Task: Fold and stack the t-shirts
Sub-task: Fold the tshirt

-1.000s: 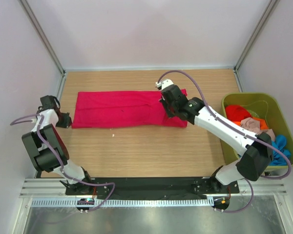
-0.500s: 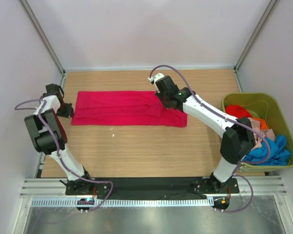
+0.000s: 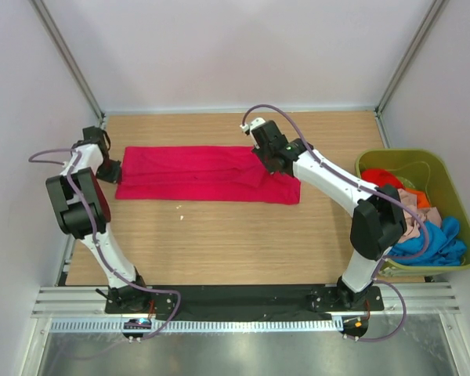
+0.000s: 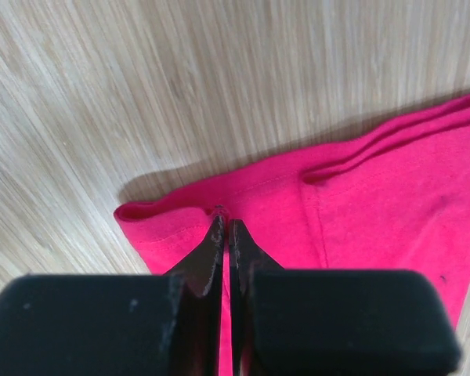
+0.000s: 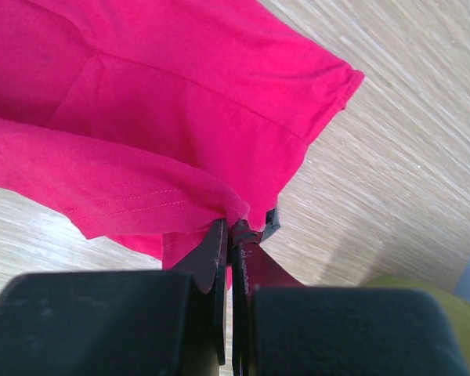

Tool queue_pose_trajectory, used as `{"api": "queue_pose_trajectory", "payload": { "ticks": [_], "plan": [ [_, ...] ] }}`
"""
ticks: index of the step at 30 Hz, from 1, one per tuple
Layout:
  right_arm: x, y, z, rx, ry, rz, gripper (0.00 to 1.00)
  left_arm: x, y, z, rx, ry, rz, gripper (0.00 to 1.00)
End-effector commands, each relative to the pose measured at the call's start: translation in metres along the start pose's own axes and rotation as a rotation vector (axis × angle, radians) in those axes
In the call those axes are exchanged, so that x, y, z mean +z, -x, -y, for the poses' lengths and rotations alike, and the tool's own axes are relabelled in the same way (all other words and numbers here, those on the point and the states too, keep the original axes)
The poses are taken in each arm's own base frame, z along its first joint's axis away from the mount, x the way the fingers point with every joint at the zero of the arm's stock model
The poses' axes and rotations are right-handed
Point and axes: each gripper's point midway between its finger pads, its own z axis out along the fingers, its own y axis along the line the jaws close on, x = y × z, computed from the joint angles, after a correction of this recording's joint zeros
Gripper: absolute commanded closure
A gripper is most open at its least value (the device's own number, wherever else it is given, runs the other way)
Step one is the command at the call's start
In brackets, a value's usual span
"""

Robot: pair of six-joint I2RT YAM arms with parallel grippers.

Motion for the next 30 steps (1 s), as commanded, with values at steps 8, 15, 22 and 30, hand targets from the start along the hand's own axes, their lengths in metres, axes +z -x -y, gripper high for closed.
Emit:
{"api": "queue_pose_trajectory", "payload": {
  "ticks": [8,15,22,30],
  "plan": [
    [-0.013,0.028,0.034,0.035,-0.079,0.069,0.99,-0.002,0.004,0.020,0.044,0.021,0.058,1.00],
    [-0.007,0.021,0.034,0.035,-0.071,0.060,0.99,-0.001,0.007,0.025,0.017,0.029,0.069,1.00],
    [0.009,0.009,0.030,0.014,-0.063,0.032,0.99,0.017,0.002,0.018,0.045,0.105,0.073,1.00],
    [0.016,0.016,0.031,-0.016,-0.064,0.056,0.99,0.013,0.007,0.026,0.040,0.095,0.093,1.00]
  ]
}}
